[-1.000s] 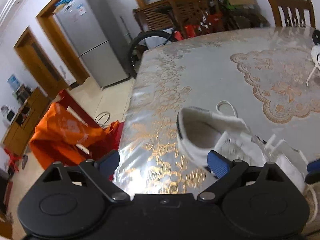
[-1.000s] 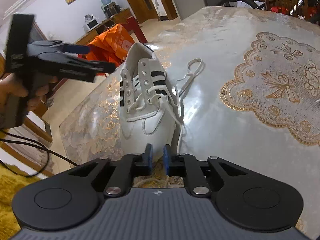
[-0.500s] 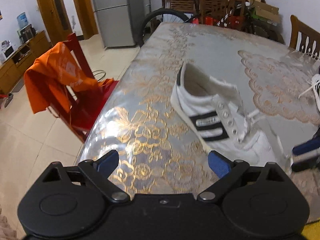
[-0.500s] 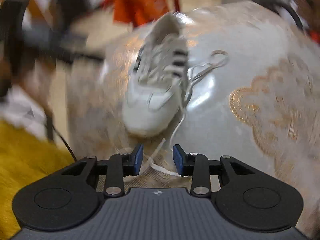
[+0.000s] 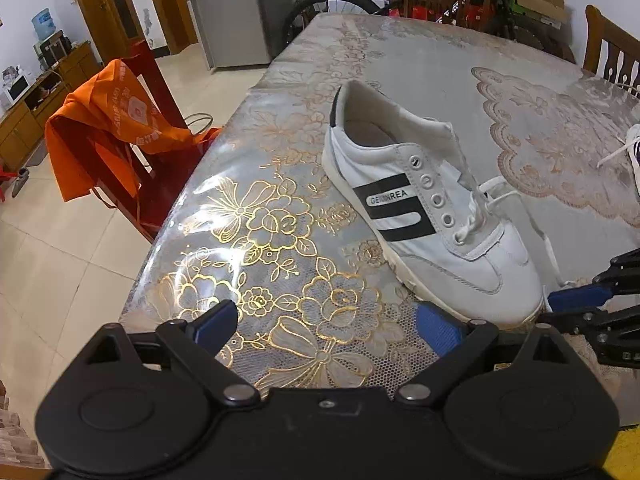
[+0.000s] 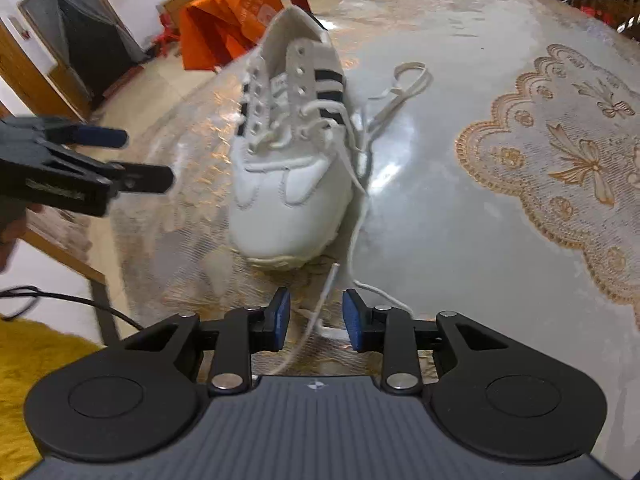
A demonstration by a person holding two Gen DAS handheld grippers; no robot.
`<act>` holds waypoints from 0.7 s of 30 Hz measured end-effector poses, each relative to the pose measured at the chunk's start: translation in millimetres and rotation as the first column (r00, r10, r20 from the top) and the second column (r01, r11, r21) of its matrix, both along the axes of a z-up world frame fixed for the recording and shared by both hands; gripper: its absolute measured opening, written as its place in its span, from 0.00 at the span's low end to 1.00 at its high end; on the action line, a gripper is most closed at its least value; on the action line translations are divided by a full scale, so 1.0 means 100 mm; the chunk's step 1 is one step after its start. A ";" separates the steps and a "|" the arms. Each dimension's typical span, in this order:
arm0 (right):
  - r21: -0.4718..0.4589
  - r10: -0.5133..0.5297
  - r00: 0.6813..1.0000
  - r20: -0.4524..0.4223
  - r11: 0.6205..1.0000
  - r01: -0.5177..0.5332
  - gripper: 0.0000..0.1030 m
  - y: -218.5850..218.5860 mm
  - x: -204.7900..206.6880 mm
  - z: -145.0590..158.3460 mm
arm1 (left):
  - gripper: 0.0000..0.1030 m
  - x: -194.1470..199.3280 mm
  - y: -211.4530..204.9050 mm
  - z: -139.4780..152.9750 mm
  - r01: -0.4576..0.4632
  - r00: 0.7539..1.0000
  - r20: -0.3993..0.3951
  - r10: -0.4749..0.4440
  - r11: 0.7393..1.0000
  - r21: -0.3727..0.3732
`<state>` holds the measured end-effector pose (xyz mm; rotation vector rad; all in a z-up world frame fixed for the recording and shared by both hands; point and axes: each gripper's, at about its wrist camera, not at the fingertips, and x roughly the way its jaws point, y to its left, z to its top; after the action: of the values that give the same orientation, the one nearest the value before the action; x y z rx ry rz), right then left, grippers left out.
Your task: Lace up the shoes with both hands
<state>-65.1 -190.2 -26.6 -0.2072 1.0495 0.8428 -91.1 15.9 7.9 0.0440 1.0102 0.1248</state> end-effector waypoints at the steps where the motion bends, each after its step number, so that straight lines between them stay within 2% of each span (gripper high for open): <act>1: -0.010 0.007 1.000 0.026 1.000 -0.007 0.01 0.00 -0.03 0.00 | 0.93 0.01 0.00 0.00 0.001 1.000 -0.002 -0.001 1.000 -0.001; 4: -0.007 0.038 0.996 0.081 0.999 -0.037 0.01 0.02 -0.10 0.04 | 0.93 0.02 0.02 0.00 -0.010 1.000 -0.001 0.010 1.000 -0.005; 7: 0.040 0.052 0.984 0.168 0.997 -0.059 0.01 -0.08 -0.16 0.26 | 0.93 0.04 0.05 0.03 -0.022 1.000 0.011 0.022 0.999 -0.028; 8: 0.059 0.054 0.977 0.207 0.996 -0.068 0.02 -0.10 -0.17 0.35 | 0.93 0.06 0.05 0.05 -0.018 1.000 0.018 0.018 0.999 -0.036; 10: 0.057 0.080 0.940 0.331 0.993 -0.105 0.02 -0.10 -0.19 0.55 | 0.93 0.13 0.05 0.09 -0.002 0.999 0.034 0.003 0.999 -0.037; 12: -0.007 0.162 0.872 0.461 0.984 -0.179 0.02 -0.02 -0.24 0.68 | 0.93 0.27 0.05 0.16 0.015 0.998 0.059 -0.014 1.000 -0.027; 14: -0.103 0.274 0.779 0.564 0.959 -0.263 0.02 0.10 -0.30 0.74 | 0.93 0.42 0.06 0.24 0.028 0.996 0.084 -0.026 0.999 -0.020; 16: -0.195 0.381 0.694 0.611 0.922 -0.334 0.02 0.19 -0.33 0.68 | 0.93 0.60 0.07 0.33 0.040 0.995 0.096 -0.038 0.999 -0.015; 21: -0.333 0.532 0.553 0.641 0.842 -0.425 0.01 0.39 -0.34 0.43 | 0.93 1.05 0.04 0.39 0.049 0.998 0.043 -0.048 0.999 -0.009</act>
<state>-99.1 -151.4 16.8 -0.9172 0.2767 1.0530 13.7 20.3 47.4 0.0562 0.9658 0.0759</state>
